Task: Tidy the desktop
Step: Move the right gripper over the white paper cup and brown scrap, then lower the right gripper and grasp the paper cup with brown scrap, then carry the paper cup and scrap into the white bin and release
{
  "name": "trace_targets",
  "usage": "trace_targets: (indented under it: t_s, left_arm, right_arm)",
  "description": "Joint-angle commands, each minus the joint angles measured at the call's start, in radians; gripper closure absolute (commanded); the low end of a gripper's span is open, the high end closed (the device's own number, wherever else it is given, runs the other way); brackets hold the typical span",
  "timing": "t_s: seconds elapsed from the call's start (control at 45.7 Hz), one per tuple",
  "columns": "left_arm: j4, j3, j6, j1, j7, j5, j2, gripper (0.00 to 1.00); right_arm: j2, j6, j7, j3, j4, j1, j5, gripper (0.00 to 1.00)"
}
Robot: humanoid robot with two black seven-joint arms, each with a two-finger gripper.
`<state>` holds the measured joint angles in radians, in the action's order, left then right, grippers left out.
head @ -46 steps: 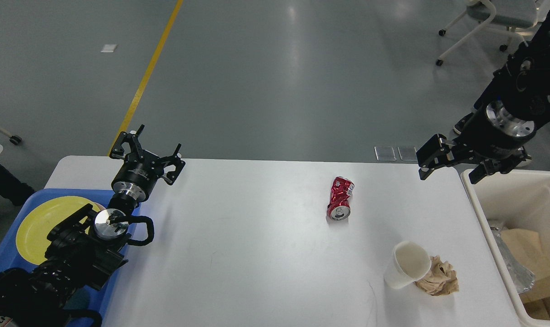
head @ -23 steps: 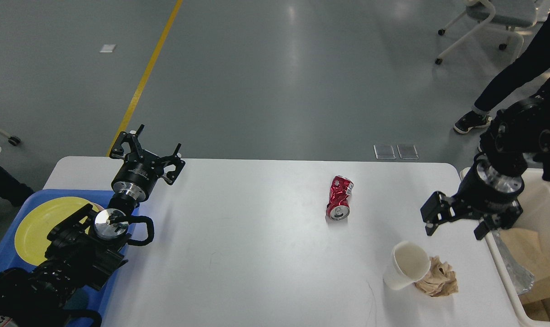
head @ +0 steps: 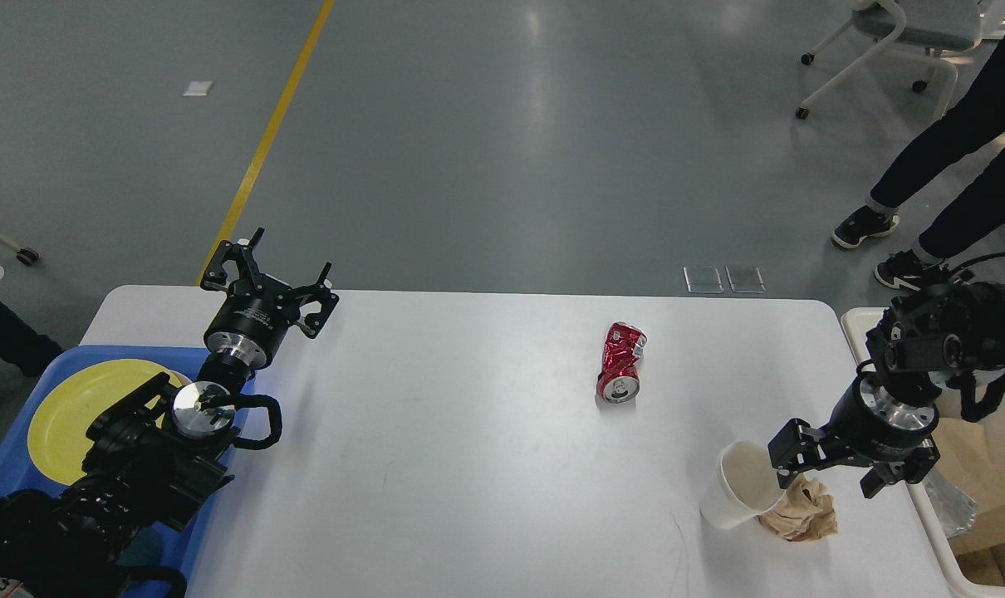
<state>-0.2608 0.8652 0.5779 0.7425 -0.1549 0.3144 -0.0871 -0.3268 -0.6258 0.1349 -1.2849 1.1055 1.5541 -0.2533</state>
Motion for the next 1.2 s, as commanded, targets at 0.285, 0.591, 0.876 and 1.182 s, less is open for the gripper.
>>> trace_targets:
  t_s: [0.285,0.591,0.876,1.182]
  left_arm:
    - [0.0,0.0,0.0,0.0,0.0,0.0,0.0,0.04]
    - [0.0,0.0,0.0,0.0,0.0,0.0,0.0,0.04]
    - [0.0,0.0,0.0,0.0,0.0,0.0,0.0,0.04]
    - [0.0,0.0,0.0,0.0,0.0,0.0,0.0,0.04]
  right_arm:
    - [0.003,0.011,0.0,0.045,-0.006,-0.017,0.0,0.0]
    - [0.071,0.307,-0.001,0.076,-0.016,-0.121,0.028,0.11]
    - [0.063,0.353,-0.003,0.062,0.001,-0.131,0.034,1.0]
    - [0.049,0.365,-0.001,0.076,0.007,-0.101,0.035,1.0]
